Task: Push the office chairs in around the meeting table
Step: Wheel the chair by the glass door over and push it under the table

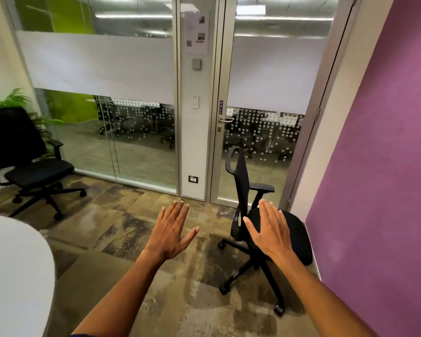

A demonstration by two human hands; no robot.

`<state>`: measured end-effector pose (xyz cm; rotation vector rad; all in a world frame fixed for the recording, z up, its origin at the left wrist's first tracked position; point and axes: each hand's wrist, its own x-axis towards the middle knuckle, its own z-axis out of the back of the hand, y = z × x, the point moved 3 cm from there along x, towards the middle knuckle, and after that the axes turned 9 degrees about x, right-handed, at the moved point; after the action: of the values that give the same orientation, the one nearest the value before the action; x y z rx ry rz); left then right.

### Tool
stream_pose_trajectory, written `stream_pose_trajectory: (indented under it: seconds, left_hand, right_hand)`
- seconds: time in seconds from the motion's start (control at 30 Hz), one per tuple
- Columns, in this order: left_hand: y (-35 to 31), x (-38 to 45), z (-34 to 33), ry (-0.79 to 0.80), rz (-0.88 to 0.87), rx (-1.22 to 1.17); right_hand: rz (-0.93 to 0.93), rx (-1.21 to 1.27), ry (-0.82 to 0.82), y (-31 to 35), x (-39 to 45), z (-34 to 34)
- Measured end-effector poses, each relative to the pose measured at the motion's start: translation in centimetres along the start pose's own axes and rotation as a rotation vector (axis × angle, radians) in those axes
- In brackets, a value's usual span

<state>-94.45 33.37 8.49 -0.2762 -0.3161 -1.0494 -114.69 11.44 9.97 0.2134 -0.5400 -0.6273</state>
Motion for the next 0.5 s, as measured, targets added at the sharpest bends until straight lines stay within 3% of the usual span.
stream_pose_trajectory:
  seconds: [0.27, 0.5]
  left_hand:
    - [6.6, 11.7, -5.3, 0.042, -0.123, 0.005]
    - [10.6, 24.9, -12.7, 0.113, -0.235, 0.021]
  right_hand:
    - [-0.082, -0.006, -0.048, 1.0, 11.9, -6.3]
    - [-0.152, 0.036, -0.096, -2.2, 25.1, -13.8]
